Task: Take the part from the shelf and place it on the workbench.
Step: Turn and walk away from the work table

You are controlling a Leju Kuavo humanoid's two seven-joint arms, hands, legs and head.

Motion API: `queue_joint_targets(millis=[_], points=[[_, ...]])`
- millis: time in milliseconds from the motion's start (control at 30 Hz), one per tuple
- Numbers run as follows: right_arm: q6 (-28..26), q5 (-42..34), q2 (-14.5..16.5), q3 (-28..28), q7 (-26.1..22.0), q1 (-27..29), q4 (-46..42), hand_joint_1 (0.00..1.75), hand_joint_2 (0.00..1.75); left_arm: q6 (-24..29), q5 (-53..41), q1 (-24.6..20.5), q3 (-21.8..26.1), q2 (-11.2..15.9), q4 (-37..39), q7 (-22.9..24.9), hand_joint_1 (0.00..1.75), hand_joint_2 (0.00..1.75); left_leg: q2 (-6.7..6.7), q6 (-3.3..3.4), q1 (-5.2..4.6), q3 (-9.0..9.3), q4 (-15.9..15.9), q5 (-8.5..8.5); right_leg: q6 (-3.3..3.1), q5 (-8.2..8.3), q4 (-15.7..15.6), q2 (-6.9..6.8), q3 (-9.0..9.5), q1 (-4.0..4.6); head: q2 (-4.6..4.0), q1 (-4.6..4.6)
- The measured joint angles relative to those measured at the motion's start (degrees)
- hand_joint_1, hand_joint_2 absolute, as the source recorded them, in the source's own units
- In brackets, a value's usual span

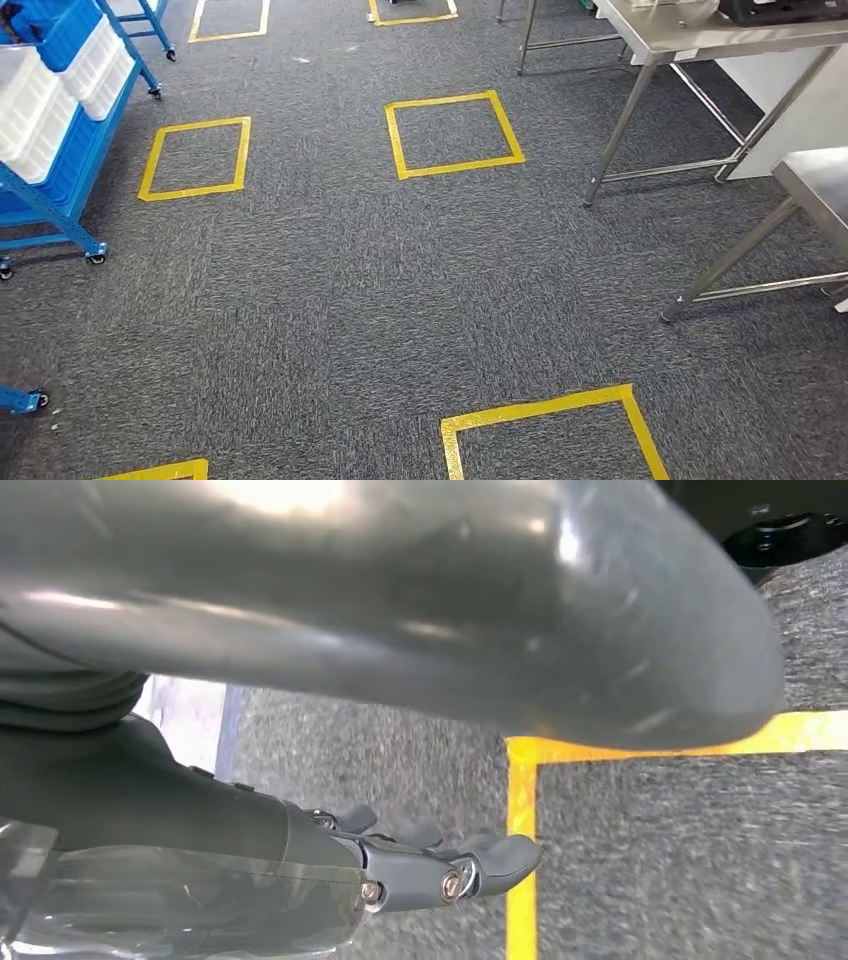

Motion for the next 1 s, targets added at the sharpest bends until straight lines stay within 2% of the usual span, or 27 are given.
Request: queue_joint_targets(millis=[67, 100, 133, 200, 233, 267, 333, 367, 433, 533, 567, 600, 700, 733, 767, 800, 833, 867, 933, 967, 1000], points=[[0.0, 0.1, 0.0, 0.0, -0.1, 0.0, 0.0, 0.0, 0.0, 0.1, 0.0, -0.1, 0.0, 0.2, 0.0, 0.0, 0.0, 0.0, 2.41, 0.53, -0.3, 4.23, -7.9, 2.93, 0.44, -0.43, 0.1, -1.33, 0.5, 0.17, 0.0, 0.02], [0.0, 0.2, 0.0, 0.0, -0.1, 0.0, 0.0, 0.0, 0.0, 0.1, 0.0, -0.1, 0.0, 0.3, 0.0, 0.0, 0.0, 0.0, 3.23, 0.88, -0.53, 5.45, -10.2, 3.56, 0.71, -0.64, 0.1, -1.94, 0.68, 0.29, 0.01, 0.1], [0.1, 0.2, 0.0, -0.1, -0.1, -0.1, 0.0, 0.0, 0.0, 0.0, 0.0, -0.2, 0.0, 0.3, 0.0, 0.0, 0.0, 0.0, 3.54, 1.19, -0.78, 5.83, -11.2, 3.61, 1.0, -0.79, 0.1, -2.49, 0.81, 0.38, 0.0, 0.17], [0.1, 0.4, 0.0, -0.1, -0.1, -0.4, 0.0, 0.0, 0.0, 0.0, -0.1, 0.0, 0.0, 0.3, 0.0, 0.0, 0.0, 0.0, 2.26, 1.81, -0.86, 5.71, -11.5, 3.83, 1.61, -1.02, 0.1, -3.32, 1.07, 0.36, 0.0, 0.27], [0.1, 0.4, -0.1, -0.1, -0.1, -0.6, 0.0, 0.0, 0.0, 0.0, -0.1, 0.1, 0.0, 0.3, 0.0, 0.0, 0.0, 0.0, 1.65, 2.11, -0.76, 5.81, -11.8, 4.03, 1.94, -1.39, 0.4, -2.65, 1.12, 0.23, 0.0, 0.32], [0.2, 0.5, -0.1, -0.1, -0.1, -0.6, 0.0, 0.0, 0.0, 0.0, -0.1, 0.1, 0.0, 0.3, 0.0, 0.0, 0.0, 0.0, 1.03, 2.49, -0.62, 5.93, -12.1, 4.27, 2.21, -2.31, 1.6, -1.22, 0.72, 0.11, 0.01, 0.42], [0.3, 0.6, -0.2, -0.1, -0.1, -0.4, 0.0, 0.0, 0.0, -0.1, -0.2, 0.0, 0.0, 0.4, 0.0, 0.1, 0.0, 0.0, -0.19, 3.03, -0.5, 6.02, -12.4, 4.59, 2.52, -5.63, 7.4, 2.45, -2.0, -0.15, 0.01, 0.66], [0.3, 0.6, -0.2, -0.1, 0.0, -0.3, 0.0, 0.0, 0.0, -0.1, -0.3, -0.1, 0.0, 0.4, 0.0, 0.1, 0.0, 0.0, -0.77, 3.18, -0.51, 5.93, -12.4, 4.65, 2.57, -7.35, 11.0, 3.49, -3.82, -0.2, 0.0, 0.72], [0.4, 0.7, -0.2, -0.1, 0.1, -0.2, 0.0, 0.0, 0.0, -0.2, -0.4, -0.2, 0.0, 0.4, 0.0, 0.0, 0.0, 0.0, -1.5, 3.25, -0.56, 5.85, -12.4, 4.66, 2.65, -9.14, 15.3, 4.01, -6.09, -0.24, 0.01, 0.74], [0.4, 0.7, -0.2, -0.2, 0.1, -0.2, 0.0, 0.0, 0.0, -0.2, -0.5, -0.2, 0.0, 0.5, 0.0, 0.0, 0.0, 0.0, -1.9, 3.25, -0.57, 5.84, -12.4, 4.66, 2.68, -9.35, 16.6, 4.06, -6.84, -0.24, 0.0, 0.74], [0.5, 0.7, -0.2, -0.2, 0.2, -0.2, 0.0, 0.0, 0.0, -0.2, -0.5, -0.2, 0.0, 0.5, 0.0, 0.0, 0.0, 0.0, -2.28, 3.25, -0.57, 5.86, -12.3, 4.66, 2.71, -9.11, 17.1, 4.08, -7.25, -0.25, 0.0, 0.74], [0.5, 0.7, -0.2, -0.2, 0.2, -0.2, 0.0, 0.0, 0.0, -0.2, -0.5, -0.1, 0.0, 0.5, 0.0, 0.0, 0.0, 0.0, -3.03, 3.22, -0.56, 5.95, -12.3, 4.64, 2.72, -7.67, 16.0, 4.17, -7.01, -0.29, 0.0, 0.74], [0.5, 0.7, -0.4, -0.3, 0.4, 0.0, 0.0, 0.0, 0.0, -0.3, -0.6, -0.1, -0.1, 0.5, 0.0, -0.1, 0.0, 0.0, -6.86, 2.12, -0.49, 5.52, -11.4, 4.39, 2.29, -0.73, 3.9, 8.16, -2.52, -0.6, 0.01, 0.72], [0.5, 0.7, -0.4, -0.3, 0.4, 0.0, 0.0, 0.0, 0.0, -0.3, -0.7, -0.1, -0.1, 0.5, 0.0, -0.1, 0.0, 0.0, -7.89, 1.59, -0.41, 5.23, -11.2, 4.39, 2.01, 0.22, 1.4, 9.12, -1.48, -0.56, 0.01, 0.74], [0.5, 0.7, -0.4, -0.3, 0.4, -0.1, 0.0, 0.0, 0.0, -0.3, -0.7, 0.0, -0.1, 0.5, 0.0, -0.1, 0.0, 0.0, -8.55, 1.2, -0.28, 5.05, -11.3, 4.52, 1.66, 0.33, 1.3, 8.42, -1.43, -0.55, 0.01, 0.75], [0.5, 0.7, -0.4, -0.3, 0.4, -0.1, 0.0, 0.0, 0.0, -0.3, -0.7, 0.1, -0.2, 0.6, 0.0, -0.2, 0.0, 0.0, -8.59, 0.91, -0.2, 4.91, -11.2, 4.48, 1.27, 0.47, 1.0, 7.64, -1.29, -0.57, 0.01, 0.79], [0.5, 0.7, -0.4, -0.3, 0.4, -0.1, 0.0, 0.0, 0.0, -0.3, -0.7, 0.2, -0.2, 0.6, 0.0, -0.2, 0.0, 0.0, -7.62, 0.7, -0.26, 4.51, -10.4, 3.97, 0.83, 0.62, 0.7, 6.87, -1.15, -0.64, 0.01, 0.7], [0.5, 0.7, -0.4, -0.3, 0.4, -0.1, 0.0, 0.0, 0.0, -0.3, -0.7, 0.2, -0.2, 0.6, 0.0, -0.2, 0.0, 0.0, -5.98, 0.57, -0.32, 3.64, -8.5, 2.8, 0.45, 0.76, 0.4, 5.99, -1.03, -0.7, 0.01, 0.52], [0.6, 0.7, -0.4, -0.3, 0.4, 0.0, 0.0, 0.0, 0.0, -0.2, -0.7, 0.1, -0.2, 0.6, 0.0, -0.2, 0.0, 0.0, -2.25, 0.41, -0.37, 0.37, -1.6, -0.97, 0.01, 0.78, 0.2, 4.19, -0.94, -0.44, 0.01, 0.2], [0.6, 0.7, -0.4, -0.4, 0.4, 0.1, 0.0, 0.0, 0.0, -0.2, -0.7, 0.1, -0.2, 0.6, 0.0, -0.2, 0.0, 0.0, -1.41, 0.3, -0.28, -1.45, 2.3, -2.6, -0.06, 0.72, 0.3, 3.2, -0.95, -0.31, 0.01, 0.12], [0.7, 0.7, -0.4, -0.4, 0.4, 0.1, 0.0, 0.0, 0.0, -0.2, -0.7, 0.1, -0.2, 0.6, 0.0, -0.2, 0.0, 0.0, -1.02, 0.21, -0.18, -2.66, 4.9, -3.43, -0.1, 0.63, 0.3, 2.25, -0.94, -0.21, 0.01, 0.13]])
